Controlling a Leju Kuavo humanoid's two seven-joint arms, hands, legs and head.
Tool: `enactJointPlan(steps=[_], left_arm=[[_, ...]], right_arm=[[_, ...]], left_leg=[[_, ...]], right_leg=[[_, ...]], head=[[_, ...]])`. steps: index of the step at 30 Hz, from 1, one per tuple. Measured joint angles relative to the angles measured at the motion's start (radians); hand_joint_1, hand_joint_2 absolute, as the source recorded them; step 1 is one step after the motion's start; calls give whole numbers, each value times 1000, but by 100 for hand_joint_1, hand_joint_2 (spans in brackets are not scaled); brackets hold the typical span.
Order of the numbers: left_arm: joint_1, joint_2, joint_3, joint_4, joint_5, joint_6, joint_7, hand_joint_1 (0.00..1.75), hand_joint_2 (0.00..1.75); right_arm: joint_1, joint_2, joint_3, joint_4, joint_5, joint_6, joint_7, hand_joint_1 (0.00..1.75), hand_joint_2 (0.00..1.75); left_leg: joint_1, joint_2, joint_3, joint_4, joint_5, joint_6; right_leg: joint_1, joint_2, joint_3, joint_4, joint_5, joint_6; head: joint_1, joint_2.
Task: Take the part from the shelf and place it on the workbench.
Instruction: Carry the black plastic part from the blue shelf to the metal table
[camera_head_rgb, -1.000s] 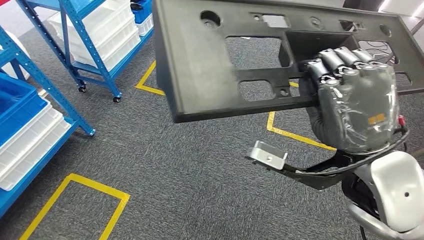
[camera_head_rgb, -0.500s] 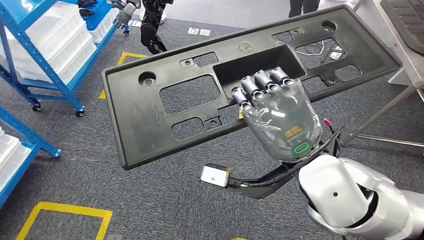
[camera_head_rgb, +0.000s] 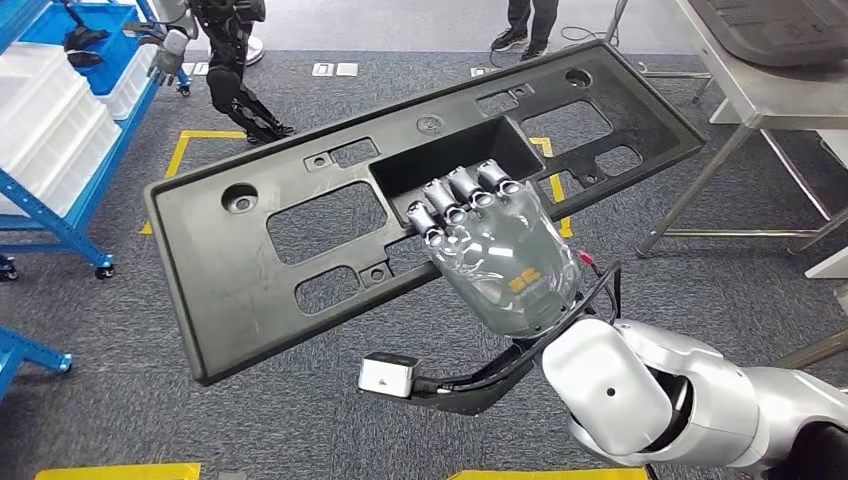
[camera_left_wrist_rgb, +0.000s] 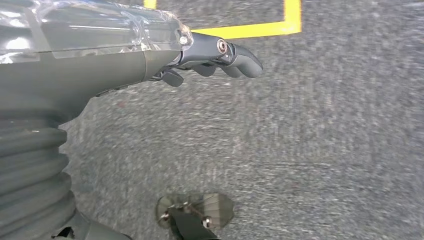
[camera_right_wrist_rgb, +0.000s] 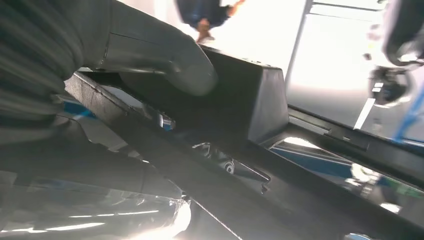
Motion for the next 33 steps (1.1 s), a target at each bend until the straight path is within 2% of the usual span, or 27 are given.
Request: enactJointPlan(steps=[1, 2, 3, 5, 7, 9, 10, 11, 12, 13, 14, 15, 16, 17, 18, 20, 21, 22, 24, 26, 27, 28, 29, 30, 31, 32, 33], left_arm=[[1, 1, 0, 0, 0, 0, -2, 0, 175], [2, 1, 0, 0, 1, 0, -4, 0, 175], [4, 1, 0, 0, 2, 0, -6, 0, 175], [7, 2, 0, 1, 3, 0, -8, 0, 175], [6, 4, 0, 1, 4, 0, -10, 0, 175], [8, 5, 1, 1, 4, 0, -10, 0, 175], [9, 5, 1, 1, 4, 0, -11, 0, 175], [10, 6, 1, 2, 4, 0, -11, 0, 175], [10, 7, 1, 2, 5, 0, -11, 0, 175], [9, 7, 1, 2, 5, 0, -11, 0, 175], [8, 7, 1, 2, 5, 0, -11, 0, 175], [7, 7, 1, 2, 5, 0, -12, 0, 175], [6, 6, 1, 2, 6, 0, -12, 0, 175], [6, 6, 1, 2, 6, 0, -13, 0, 175], [6, 6, 1, 2, 7, 0, -14, 0, 175], [6, 6, 1, 2, 9, -1, -15, 0, 175], [5, 5, 1, 2, 9, -1, -16, 0, 175], [4, 5, 1, 2, 9, -1, -16, 0, 175], [6, 6, 1, 2, 10, -1, -16, 0, 175], [11, 6, 1, 2, 11, -1, -16, 0, 175], [13, 6, 1, 3, 11, -1, -16, 0, 175], [13, 6, 1, 3, 11, -1, -16, 0, 175], [13, 6, 1, 3, 11, -1, -16, 0, 175], [13, 7, 1, 3, 11, 0, -17, 0, 175], [13, 8, 1, 3, 11, 0, -17, 0, 175], [12, 8, 1, 3, 11, 0, -18, 0, 175], [12, 9, 1, 3, 11, 0, -19, 0, 175]], right_arm=[[4, -7, -3, 0, 0, -4, 10, 175, 175], [8, -14, -8, 0, 1, -7, 19, 175, 175], [13, -20, -14, 0, 2, -9, 26, 175, 175], [22, -35, -27, -2, 3, -11, 35, 175, 175], [26, -49, -39, -3, 4, -11, 38, 175, 175], [28, -58, -47, -5, 4, -12, 39, 175, 175], [31, -60, -48, -5, 5, -12, 39, 175, 175], [34, -62, -49, -5, 5, -12, 39, 175, 175], [38, -64, -49, -5, 4, -11, 39, 175, 175], [40, -67, -49, -5, 4, -11, 39, 175, 175], [42, -70, -50, -5, 5, -11, 40, 175, 175], [42, -72, -52, -6, 7, -11, 41, 175, 175], [42, -75, -55, -7, 10, -10, 44, 175, 175], [42, -77, -60, -9, 12, -9, 47, 175, 175], [44, -81, -66, -10, 15, -8, 52, 175, 175], [52, -91, -78, -16, 17, -7, 61, 175, 175], [57, -98, -85, -21, 17, -6, 66, 175, 175], [61, -104, -92, -26, 17, -6, 70, 175, 175], [71, -113, -109, -33, 15, -5, 75, 175, 175], [86, -118, -120, -36, 14, -5, 78, 175, 175], [94, -120, -123, -37, 14, -5, 78, 175, 175], [101, -122, -125, -38, 13, -5, 78, 175, 175], [107, -125, -129, -39, 12, -5, 78, 175, 175], [112, -127, -133, -40, 12, -6, 78, 175, 175], [114, -129, -138, -41, 12, -6, 78, 175, 175], [117, -131, -144, -41, 12, -6, 78, 175, 175], [118, -132, -148, -42, 11, -7, 78, 175, 175]], left_leg=[[5, -22, 25, -52, 20, 1], [7, -38, 41, -83, 25, 3], [6, -43, 48, -93, 20, 8], [4, -19, 53, -97, 18, 21], [5, 7, 60, -102, 18, 34], [4, 36, 65, -104, 14, 42], [2, 51, 65, -104, 12, 44], [1, 65, 66, -104, 10, 46], [-1, 79, 67, -104, 8, 46], [-2, 91, 70, -104, 5, 45], [-3, 102, 74, -104, 2, 44], [-5, 112, 78, -104, -1, 42], [-7, 121, 82, -104, -5, 38], [-9, 129, 85, -104, -8, 35], [-10, 137, 87, -106, -10, 31], [-12, 149, 94, -111, -14, 21], [-11, 131, 97, -109, -20, 15], [-10, 103, 92, -92, -34, 10], [-10, 43, 45, 5, -88, 5], [-11, 34, -25, 131, -135, 5], [-11, 35, -47, 161, -134, 6], [-11, 35, -50, 153, -112, 7], [-11, 30, -34, 107, -73, 9], [-9, 9, -7, 40, -30, 11], [-5, -22, 23, -26, 2, 14], [-2, -48, 46, -75, 20, 17], [-1, -66, 58, -101, 23, 20]], right_leg=[[-1, 9, -2, 8, -5, 6], [-3, 19, -5, 13, -9, 11], [-5, 30, -8, 15, -10, 17], [-9, 47, -11, 15, -10, 27], [-7, 21, -28, 51, -33, 37], [-6, -23, -86, 167, -90, 46], [-7, -34, -123, 237, -118, 49], [-7, -38, -151, 286, -131, 50], [-7, -40, -162, 304, -126, 49], [-6, -42, -153, 281, -102, 46], [-5, -49, -125, 224, -66, 41], [0, -67, -89, 151, -32, 34], [5, -85, -56, 86, -10, 26], [11, -100, -33, 42, 1, 20], [15, -107, -24, 22, 1, 16], [14, -90, -20, 13, 1, 9], [11, -81, -16, 7, 4, 4], [8, -74, -12, 1, 7, 0], [4, -58, -7, -6, 11, -7], [5, -36, -7, -7, 10, -10], [6, -24, -6, -6, 9, -10], [6, -12, -5, -6, 8, -10], [5, 0, -3, -5, 7, -9], [4, 12, -1, -4, 5, -6], [5, 23, 0, 0, 2, -2], [4, 34, -2, 3, -1, 3], [2, 46, -4, 5, -3, 9]], head=[[-2, 0], [-3, 0], [-3, 0], [-4, 0], [1, 0], [12, 0], [17, 0], [20, 0], [24, 0], [27, 0], [29, 0], [31, 0], [32, 0], [32, 0], [30, 0], [28, 0], [25, 0], [21, 0], [9, 0], [1, 0], [-2, 0], [-4, 0], [-6, 0], [-8, 0], [-10, 0], [-11, 0], [-11, 0]])
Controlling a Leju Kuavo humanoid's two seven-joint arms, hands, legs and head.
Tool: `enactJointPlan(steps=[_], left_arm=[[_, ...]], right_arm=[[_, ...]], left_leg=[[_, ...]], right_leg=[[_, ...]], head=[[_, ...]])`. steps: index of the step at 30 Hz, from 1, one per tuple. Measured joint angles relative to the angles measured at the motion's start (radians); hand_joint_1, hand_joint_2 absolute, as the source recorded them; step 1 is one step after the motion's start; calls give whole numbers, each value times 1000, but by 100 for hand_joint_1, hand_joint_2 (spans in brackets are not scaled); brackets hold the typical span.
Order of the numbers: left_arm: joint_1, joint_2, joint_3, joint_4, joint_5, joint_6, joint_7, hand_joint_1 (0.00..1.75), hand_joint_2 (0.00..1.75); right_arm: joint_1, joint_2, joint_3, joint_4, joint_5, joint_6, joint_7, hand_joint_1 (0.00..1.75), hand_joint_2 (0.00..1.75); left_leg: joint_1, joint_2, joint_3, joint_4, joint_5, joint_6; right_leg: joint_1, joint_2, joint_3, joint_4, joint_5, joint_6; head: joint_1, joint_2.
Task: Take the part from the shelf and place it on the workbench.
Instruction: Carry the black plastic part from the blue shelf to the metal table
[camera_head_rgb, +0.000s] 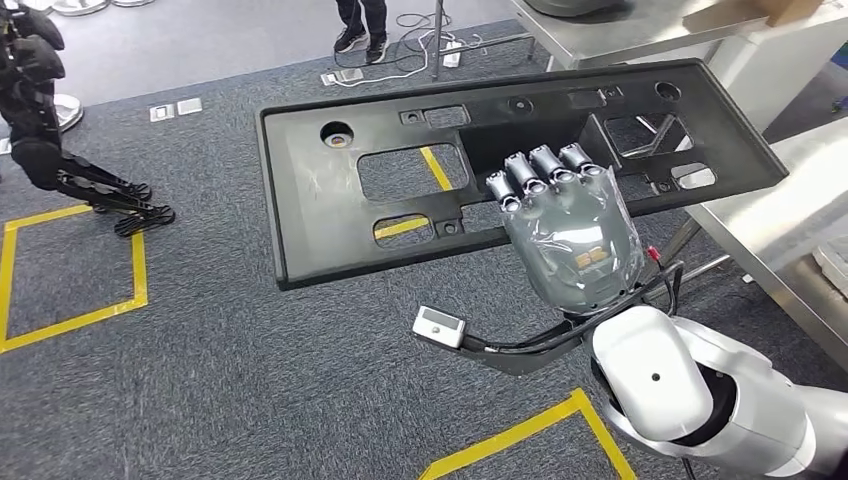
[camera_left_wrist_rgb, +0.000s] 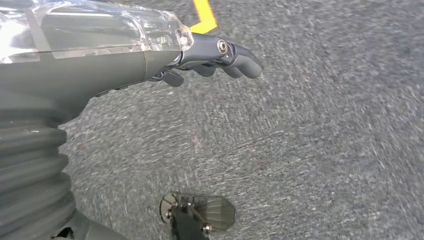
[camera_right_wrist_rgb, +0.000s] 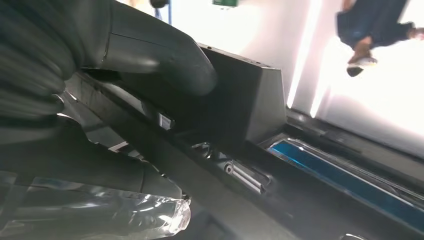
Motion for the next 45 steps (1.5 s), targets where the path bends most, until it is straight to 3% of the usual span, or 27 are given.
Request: enactJointPlan(steps=[1, 3, 5, 7, 9, 10, 12, 14, 16, 17, 18, 20, 22, 24, 25, 26, 27, 29, 31, 33, 35, 37, 39, 40, 42, 43, 45], left_arm=[[0, 0, 0, 0, 0, 0, 0, 0, 175], [-1, 0, 0, 0, 0, 1, -1, 0, 175], [-3, 0, 1, 0, 0, 0, -1, 0, 175], [-2, -1, 1, 1, 0, 0, 0, 0, 175], [-1, 0, 1, 2, 0, 0, 1, 0, 175], [-1, 0, 1, 2, 0, 0, 2, 0, 175], [-2, 1, 1, 2, 0, 0, 2, 0, 175], [-5, 2, 1, 2, 0, 0, 2, 0, 175], [-7, 2, 1, 2, 0, 0, 2, 0, 175], [-8, 2, 1, 2, -1, 0, 2, 0, 175], [-8, 2, 1, 2, -1, 0, 2, 0, 175], [-10, 2, 1, 2, -2, 0, 2, 0, 175], [-10, 3, 1, 2, -4, 0, 2, 0, 175], [-7, 4, 1, 2, -4, -1, 1, 0, 175], [-6, 4, 1, 2, -4, -1, 1, 0, 175], [-5, 5, 1, 2, -4, -1, 0, 0, 175], [-5, 5, 1, 2, -4, -1, 0, 0, 175], [-5, 7, 1, 2, -5, -2, 0, 0, 175], [-5, 10, 1, 2, -5, -3, 0, 0, 175], [-5, 10, 1, 2, -5, -4, 0, 0, 175], [-4, 11, 1, 2, -5, -4, 0, 0, 175], [-3, 13, 2, 2, -3, -7, -1, 0, 175], [1, 15, 2, 3, 2, -11, -3, 0, 175], [3, 16, 2, 3, 4, -14, -6, 0, 175], [4, 18, 3, 3, 8, -17, -11, 0, 175], [3, 19, 3, 2, 9, -18, -14, 0, 175], [1, 20, 4, 2, 10, -21, -17, 0, 175]], right_arm=[[2, -2, -3, 0, -1, 0, 0, 175, 175], [6, -8, -9, 0, -4, -1, 0, 175, 175], [5, -13, -19, 0, -9, -1, 0, 175, 175], [2, -16, -25, 1, -15, 1, -2, 175, 175], [2, -16, -25, 2, -20, 5, -3, 175, 175], [2, -16, -25, 3, -22, 8, -4, 175, 175], [1, -17, -26, 4, -22, 13, -4, 175, 175], [-2, -18, -26, 4, -23, 15, -4, 175, 175], [-6, -19, -27, 3, -23, 16, -4, 175, 175], [-7, -19, -27, 3, -23, 17, -4, 175, 175], [-7, -20, -27, 2, -23, 17, -4, 175, 175], [-9, -23, -28, 1, -24, 18, -4, 175, 175], [-12, -24, -29, 0, -25, 22, -4, 175, 175], [-11, -24, -28, 0, -28, 27, -3, 175, 175], [-11, -24, -27, 0, -30, 30, -3, 175, 175], [-11, -24, -27, 0, -31, 33, -3, 175, 175], [-11, -24, -27, 0, -31, 34, -3, 175, 175], [-14, -24, -28, 0, -32, 36, -3, 175, 175], [-18, -24, -28, 0, -34, 40, -3, 175, 175], [-22, -25, -28, 0, -37, 45, -2, 175, 175], [-26, -26, -28, 0, -40, 49, 1, 175, 175], [-30, -26, -27, 0, -41, 51, 4, 175, 175], [-29, -23, -24, 1, -42, 51, 4, 175, 175], [-28, -22, -22, 2, -42, 51, 4, 175, 175], [-27, -20, -19, 3, -41, 51, 5, 175, 175], [-27, -19, -18, 3, -41, 51, 5, 175, 175], [-31, -17, -18, 4, -40, 51, 5, 175, 175]], left_leg=[[-1, 1, 6, -9, -5, 4], [-1, 31, 13, -16, -6, 14], [1, 64, 23, -25, -6, 23], [-1, 100, 31, -28, -11, 29], [-2, 138, 35, -28, -17, 29], [-2, 154, 38, -28, -20, 28], [-2, 181, 47, -28, -28, 23], [-5, 202, 56, -28, -35, 15], [-8, 219, 62, -30, -41, 7], [-10, 228, 66, -33, -43, 2], [-9, 228, 70, -35, -46, -4], [-6, 176, 62, -4, -72, -13], [-4, 111, 4, 112, -133, -16], [-5, 100, -71, 241, -175, -15], [-5, 102, -91, 262, -166, -13], [-6, 100, -91, 241, -136, -10], [-7, 92, -72, 185, -91, -5], [-6, 41, -15, 44, -13, 7], [-7, 11, 17, -26, 5, 14], [-9, 34, 27, -37, 2, 19], [-7, 64, 37, -48, 3, 27], [-7, 98, 45, -54, 1, 33], [-8, 134, 47, -54, -4, 34], [-9, 151, 48, -54, -7, 33], [-9, 179, 55, -53, -14, 28], [-9, 190, 60, -53, -18, 24], [-15, 211, 67, -53, -26, 15]], right_leg=[[-2, 13, -3, 0, 0, 6], [-6, 27, -6, 0, 0, 18], [-4, -12, -28, 46, -27, 28], [-6, -66, -90, 171, -87, 38], [-9, -84, -149, 278, -122, 44], [-9, -87, -154, 285, -113, 44], [-8, -101, -102, 183, -48, 39], [-1, -137, -30, 47, 4, 29], [7, -153, -4, -3, 9, 18], [8, -143, -4, -5, 8, 12], [6, -133, -2, -8, 9, 7], [1, -117, 5, -18, 14, -3], [0, -102, 9, -23, 16, -11], [3, -82, 11, -23, 14, -15], [5, -71, 12, -23, 13, -16], [7, -59, 15, -23, 12, -17], [7, -48, 18, -23, 10, -16], [7, -29, 24, -21, 5, -11], [3, -9, 22, -20, 2, -2], [-2, 14, 18, -21, 2, 10], [-1, -9, 5, 6, -16, 20], [-1, -59, -48, 113, -72, 30], [-6, -79, -119, 242, -121, 39], [-9, -83, -136, 269, -122, 41], [-11, -93, -109, 208, -70, 43], [-12, -110, -73, 137, -32, 42], [-7, -147, -10, 15, 12, 35]], head=[[0, 0], [1, 0], [10, 0], [21, 0], [27, 0], [30, 0], [35, 0], [39, 0], [38, 0], [36, 0], [35, 0], [27, 0], [14, 0], [6, 0], [4, 0], [2, 0], [2, 0], [0, 0], [-1, 0], [0, 0], [4, 0], [13, 0], [20, 0], [23, 0], [29, 0], [32, 0], [37, 0]])
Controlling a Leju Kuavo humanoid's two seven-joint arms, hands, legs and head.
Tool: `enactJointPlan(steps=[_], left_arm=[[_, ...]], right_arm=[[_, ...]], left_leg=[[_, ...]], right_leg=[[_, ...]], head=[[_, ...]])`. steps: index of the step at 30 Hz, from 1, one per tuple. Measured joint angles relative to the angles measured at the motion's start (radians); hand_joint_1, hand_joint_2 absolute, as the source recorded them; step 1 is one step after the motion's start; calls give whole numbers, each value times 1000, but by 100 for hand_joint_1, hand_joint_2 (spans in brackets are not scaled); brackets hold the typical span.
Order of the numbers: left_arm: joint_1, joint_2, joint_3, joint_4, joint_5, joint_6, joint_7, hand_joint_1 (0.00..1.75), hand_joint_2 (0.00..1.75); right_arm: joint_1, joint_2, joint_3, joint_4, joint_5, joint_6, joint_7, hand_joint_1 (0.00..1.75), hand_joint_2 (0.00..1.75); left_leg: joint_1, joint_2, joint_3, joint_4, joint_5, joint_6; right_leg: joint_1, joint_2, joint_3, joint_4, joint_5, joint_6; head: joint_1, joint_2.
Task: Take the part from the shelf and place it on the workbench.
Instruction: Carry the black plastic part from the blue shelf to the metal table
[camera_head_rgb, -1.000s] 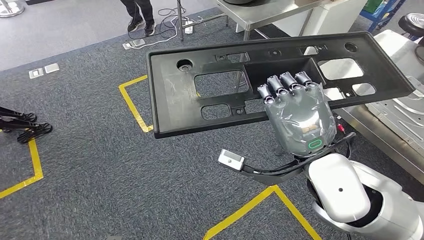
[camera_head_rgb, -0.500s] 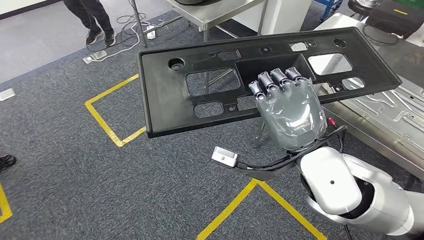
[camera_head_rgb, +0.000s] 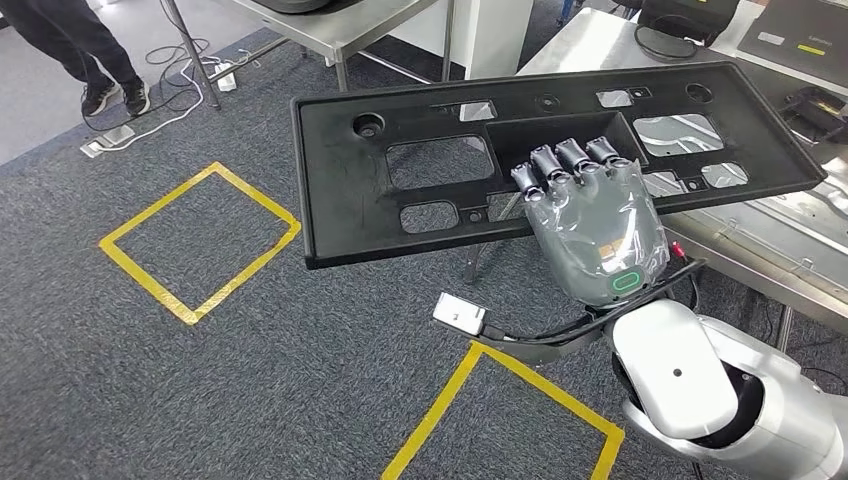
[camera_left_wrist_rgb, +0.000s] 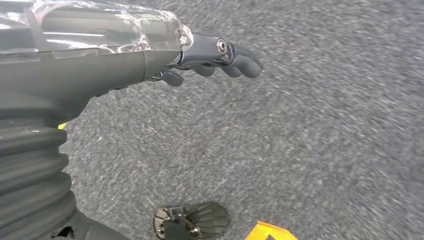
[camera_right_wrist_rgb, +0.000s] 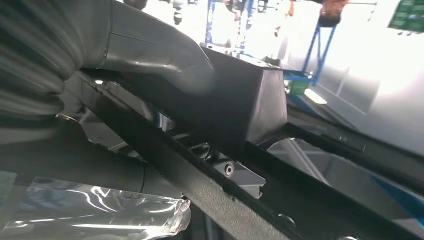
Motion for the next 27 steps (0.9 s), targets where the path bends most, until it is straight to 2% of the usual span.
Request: enactJointPlan(steps=[1, 3, 4, 5, 6, 7, 8, 9, 10, 11, 12, 13, 14, 15, 16, 17, 18, 19, 21, 23, 24, 25, 26, 27], left_arm=[[-1, 0, 0, 0, 0, -1, -1, 0, 175], [-2, 1, 1, 0, 0, -1, -3, 0, 175], [-4, 1, 1, -1, 0, -2, -3, 0, 175], [-6, 1, 1, -1, 0, -3, -4, 0, 175], [-7, 0, 1, -2, 0, -5, -5, 0, 175], [-7, 0, 1, -2, 0, -8, -6, 0, 175], [-7, -1, 1, -2, 0, -10, -6, 0, 175], [-5, -2, 1, -2, 0, -12, -6, 0, 175], [-4, -2, 1, -2, 0, -12, -7, 0, 175], [-3, -3, 1, -2, 0, -13, -7, 0, 175], [-2, -3, 1, -2, 0, -13, -7, 0, 175], [-1, -2, 1, -2, 0, -13, -8, 0, 175], [-1, 0, 1, -2, 0, -13, -10, 0, 175], [0, 1, 1, -2, 0, -13, -11, 0, 175], [0, 2, 1, -2, 0, -13, -13, 0, 175], [2, 4, 1, -2, 0, -13, -14, 0, 175], [3, 3, 1, -2, 0, -13, -14, 0, 175], [3, 4, 1, -2, 0, -13, -15, 0, 175], [5, 4, 1, -2, 0, -13, -16, 0, 175], [6, 5, 1, -2, 0, -13, -16, 0, 175], [7, 5, 1, -1, 0, -13, -16, 0, 175], [8, 5, 1, -1, 0, -13, -16, 0, 175], [8, 5, 1, -1, 0, -13, -16, 0, 175], [8, 4, 1, -1, 0, -13, -16, 0, 175]], right_arm=[[-2, 1, 0, 0, 1, 0, 0, 175, 175], [-4, 1, 0, 1, 1, 0, 1, 175, 175], [-6, 0, 0, 2, 0, 0, 1, 175, 175], [-8, 0, -1, 2, -1, 1, 1, 175, 175], [-10, -1, -1, 2, -3, 3, 2, 175, 175], [-12, -1, -1, 2, -5, 4, 2, 175, 175], [-13, -1, -1, 2, -8, 5, 3, 175, 175], [-13, -1, 0, 2, -10, 6, 4, 175, 175], [-12, -1, 0, 2, -12, 7, 4, 175, 175], [-12, -1, 0, 2, -13, 9, 6, 175, 175], [-12, -1, 0, 2, -13, 11, 8, 175, 175], [-12, -2, 0, 2, -14, 12, 10, 175, 175], [-13, -2, 0, 2, -15, 14, 11, 175, 175], [-13, -3, -1, 2, -16, 16, 12, 175, 175], [-13, -4, -1, 2, -17, 17, 13, 175, 175], [-13, -6, -1, 2, -17, 18, 13, 175, 175], [-13, -7, -1, 1, -18, 18, 13, 175, 175], [-13, -9, -1, 1, -19, 18, 13, 175, 175], [-16, -13, -2, -1, -20, 18, 14, 175, 175], [-19, -15, -2, -3, -22, 19, 15, 175, 175], [-18, -15, -1, -3, -23, 20, 16, 175, 175], [-17, -15, -1, -3, -24, 21, 16, 175, 175], [-16, -16, 0, -3, -25, 21, 17, 175, 175], [-16, -16, 0, -3, -26, 22, 17, 175, 175]], left_leg=[[-3, 9, 3, -1, -3, -5], [-3, 27, 10, -3, -8, -14], [-1, 12, 11, 0, -15, -20], [2, -18, 5, 17, -29, -25], [3, -54, -13, 57, -54, -29], [4, -91, -45, 119, -86, -30], [3, -107, -85, 193, -119, -29], [3, -109, -125, 261, -141, -27], [2, -109, -153, 301, -145, -25], [2, -109, -162, 302, -128, -20], [1, -115, -152, 265, -92, -15], [0, -134, -126, 198, -45, -7], [-2, -167, -96, 126, -5, 3], [-2, -193, -70, 67, 21, 9], [-3, -212, -53, 30, 33, 14], [-5, -213, -45, 15, 32, 16], [-5, -198, -39, 9, 31, 17], [-5, -183, -34, 2, 33, 19], [-1, -150, -21, -13, 36, 24], [-1, -114, -13, -19, 33, 27], [-1, -96, -10, -19, 30, 27], [-1, -78, -9, -19, 26, 26], [-1, -62, -6, -19, 23, 24], [0, -47, -2, -19, 18, 21]], right_leg=[[3, -10, 13, -27, 5, -6], [5, 5, 14, -35, 3, -19], [5, 14, 15, -36, 4, -25], [4, 24, 16, -38, 5, -30], [3, 32, 18, -40, 6, -36], [3, 40, 19, -40, 6, -40], [5, 48, 19, -41, 5, -44], [8, 58, 20, -41, 4, -47], [10, 69, 22, -40, 3, -48], [12, 80, 24, -40, 2, -49], [14, 92, 27, -40, 1, -49], [14, 102, 30, -40, -1, -49], [14, 111, 33, -40, -3, -47], [13, 120, 34, -39, -5, -43], [11, 130, 33, -39, -6, -39], [9, 141, 31, -39, -7, -34], [7, 155, 29, -41, -6, -28], [6, 157, 28, -40, -7, -24], [7, 128, 8, -2, -32, -14], [5, 85, -53, 118, -91, -3], [2, 75, -91, 186, -117, 3], [-1, 70, -119, 234, -129, 9], [-5, 66, -129, 246, -121, 13], [-9, 61, -118, 218, -95, 16]], head=[[-1, 0], [-7, 0], [-11, 0], [-15, 0], [-20, 0], [-25, 0], [-30, 0], [-33, 0], [-35, 0], [-36, 0], [-36, 0], [-37, 0], [-37, 0], [-37, 0], [-37, 0], [-38, 0], [-38, 0], [-38, 0], [-35, 0], [-30, 0], [-28, 0], [-27, 0], [-25, 0], [-24, 0]])
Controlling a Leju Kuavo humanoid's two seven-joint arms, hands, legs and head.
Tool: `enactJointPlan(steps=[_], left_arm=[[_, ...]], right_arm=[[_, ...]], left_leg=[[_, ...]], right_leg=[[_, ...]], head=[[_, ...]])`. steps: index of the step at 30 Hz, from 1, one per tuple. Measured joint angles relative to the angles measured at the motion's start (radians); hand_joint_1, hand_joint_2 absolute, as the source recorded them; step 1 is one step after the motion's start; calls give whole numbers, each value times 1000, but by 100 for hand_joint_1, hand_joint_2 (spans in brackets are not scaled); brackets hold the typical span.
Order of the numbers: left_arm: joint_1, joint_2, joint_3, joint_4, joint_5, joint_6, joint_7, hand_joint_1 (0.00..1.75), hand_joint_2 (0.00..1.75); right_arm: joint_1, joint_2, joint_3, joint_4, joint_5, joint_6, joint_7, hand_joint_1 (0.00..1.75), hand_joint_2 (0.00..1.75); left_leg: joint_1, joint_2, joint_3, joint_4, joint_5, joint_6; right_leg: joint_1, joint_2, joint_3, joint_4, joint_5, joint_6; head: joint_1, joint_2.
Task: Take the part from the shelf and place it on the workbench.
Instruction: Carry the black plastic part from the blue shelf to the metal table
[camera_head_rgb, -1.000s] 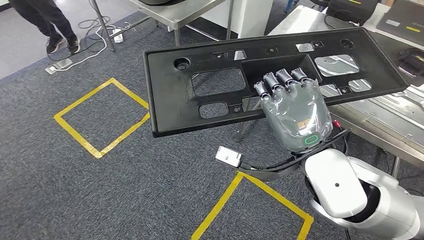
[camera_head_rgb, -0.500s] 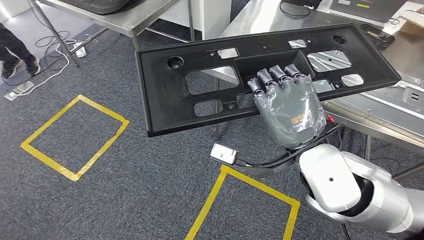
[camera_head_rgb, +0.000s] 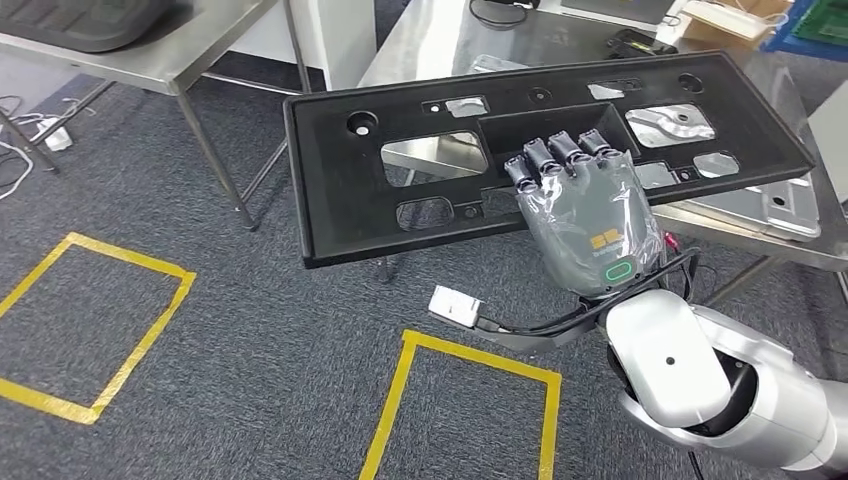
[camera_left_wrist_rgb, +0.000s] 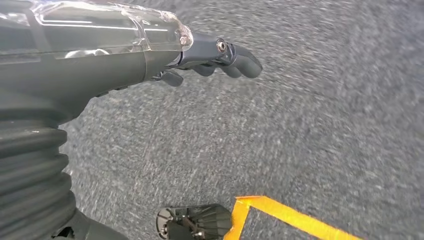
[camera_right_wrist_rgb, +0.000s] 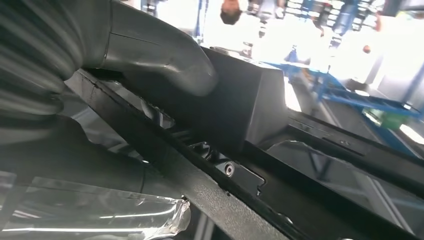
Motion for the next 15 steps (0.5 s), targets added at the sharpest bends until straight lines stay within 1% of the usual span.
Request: enactJointPlan(steps=[1, 2, 3, 4, 5, 6, 7, 8, 9, 10, 11, 12, 13, 14, 15], left_arm=[[-1, 0, 0, 0, 0, 0, 0, 0, 175], [-2, -1, 0, 0, 0, 0, 0, 0, 175], [-3, -1, 0, 0, 0, 0, 0, 0, 175], [-4, -1, 0, 0, 0, 0, 0, 0, 175], [-5, -1, 0, 0, -1, 0, 0, 0, 175], [-6, -1, 0, 0, -1, 0, 0, 0, 175], [-7, -2, 0, 0, -2, 0, 0, 0, 175], [-9, -2, 0, 0, -4, 1, 0, 0, 175], [-11, -2, 0, 0, -5, 1, 0, 0, 175], [-13, -3, 0, 0, -5, 1, 0, 0, 175], [-13, -4, 0, 0, -6, 1, 0, 0, 175], [-12, -5, 0, 0, -6, 1, 0, 0, 175], [-11, -6, 0, 0, -6, 1, 0, 0, 175], [-9, -6, 0, 0, -6, 1, 0, 0, 175], [-8, -7, 0, 0, -6, 1, 0, 0, 175]], right_arm=[[0, 0, 0, 0, 0, 1, 1, 175, 175], [-1, 0, 0, 0, 0, 1, 1, 175, 175], [-2, 0, 0, 0, 0, 1, 1, 175, 175], [-3, 0, -1, 0, 0, 2, 1, 175, 175], [-4, -1, -1, 0, 0, 4, 1, 175, 175], [-5, -1, 0, 0, 0, 6, 1, 175, 175], [-7, -1, 0, -1, 0, 8, 1, 175, 175], [-9, -1, -1, -2, 0, 10, 1, 175, 175], [-12, -2, -1, -2, 0, 12, 1, 175, 175], [-15, -3, -1, -4, 0, 14, 1, 175, 175], [-16, -4, -1, -5, 0, 14, 1, 175, 175], [-17, -4, 0, -5, 0, 15, 1, 175, 175], [-17, -4, 0, -6, 0, 15, 1, 175, 175], [-17, -4, 1, -6, 0, 15, 1, 175, 175], [-17, -4, 1, -6, 0, 15, 1, 175, 175]], left_leg=[[1, 13, 5, 0, -5, -4], [0, 24, 11, 0, -10, -10], [-1, 34, 15, 1, -17, -16], [-3, 42, 20, 2, -22, -21], [-5, 51, 23, 2, -26, -26], [-5, 59, 26, 2, -29, -30], [-2, 62, 29, 2, -33, -35], [2, 43, 27, 11, -43, -39], [5, 15, 16, 39, -63, -43], [8, -18, -9, 91, -92, -46], [9, -47, -46, 163, -126, -46], [8, -56, -89, 239, -156, -45], [6, -58, -126, 299, -170, -42], [4, -59, -149, 323, -163, -38], [1, -63, -151, 307, -135, -31]], right_leg=[[-3, -9, 30, -61, 38, 2], [-4, -29, 68, -136, 73, 4], [-4, -44, 101, -199, 98, 1], [-2, -55, 123, -241, 110, -4], [1, -59, 131, -258, 111, -11], [4, -48, 130, -259, 109, -22], [5, -39, 130, -259, 109, -30], [5, -30, 130, -259, 109, -37], [5, -23, 131, -260, 109, -43], [5, -16, 133, -261, 109, -48], [7, -10, 133, -261, 108, -51], [9, -2, 134, -261, 107, -54], [12, 7, 135, -261, 105, -56], [15, 17, 137, -261, 104, -58], [17, 28, 140, -261, 102, -59]], head=[[1, 0], [4, 0], [6, 0], [6, 0], [5, 0], [3, 0], [0, 0], [-3, 0], [-6, 0], [-10, 0], [-15, 0], [-17, 0], [-18, 0], [-19, 0], [-18, 0]])
